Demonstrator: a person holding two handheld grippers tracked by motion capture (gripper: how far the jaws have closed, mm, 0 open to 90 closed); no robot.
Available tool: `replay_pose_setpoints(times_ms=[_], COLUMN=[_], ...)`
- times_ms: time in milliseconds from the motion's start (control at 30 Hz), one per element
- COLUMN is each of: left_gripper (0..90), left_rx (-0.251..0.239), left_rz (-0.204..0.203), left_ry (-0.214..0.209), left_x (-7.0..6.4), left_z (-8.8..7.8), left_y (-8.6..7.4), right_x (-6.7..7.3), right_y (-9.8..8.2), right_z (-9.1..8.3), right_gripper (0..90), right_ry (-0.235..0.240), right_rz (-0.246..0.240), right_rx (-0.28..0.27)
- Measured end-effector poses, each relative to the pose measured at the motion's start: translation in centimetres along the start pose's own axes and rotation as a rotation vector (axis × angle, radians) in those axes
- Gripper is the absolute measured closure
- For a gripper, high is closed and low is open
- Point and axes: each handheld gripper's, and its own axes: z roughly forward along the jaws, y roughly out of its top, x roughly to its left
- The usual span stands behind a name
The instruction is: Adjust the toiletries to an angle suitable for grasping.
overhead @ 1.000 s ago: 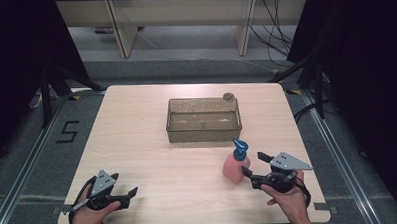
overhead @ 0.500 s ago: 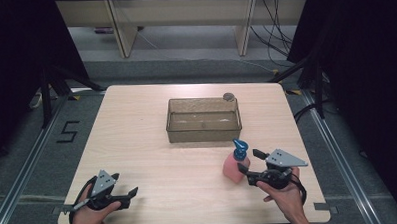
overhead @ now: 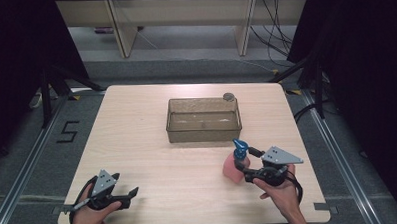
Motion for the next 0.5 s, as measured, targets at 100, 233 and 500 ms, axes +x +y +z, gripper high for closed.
replay_pose_setpoints(times_ms=[100,233,500], left_gripper=[15.9,15.9,15.9], left_rx=[0.012,0.011,0.015], left_rz=[0.002,0.001,0.012], left_ry=[0.006,0.004,-0.002], left_x=[0.0,0.1,0.1], left_z=[0.0,0.1,0.2], left_y=[0.0,0.1,0.2], right_x=[0.0,-0.2,0.0], right_y=[0.1,0.1,0.0], right_z=[0.2,0.6,1.2], right_gripper=[32.4,35.8,40.9], right_ry=[0.003,0.014,0.037], right_rz=[0.004,-0.001,0.04], right_rx=[-0.008,-0.007,0.004])
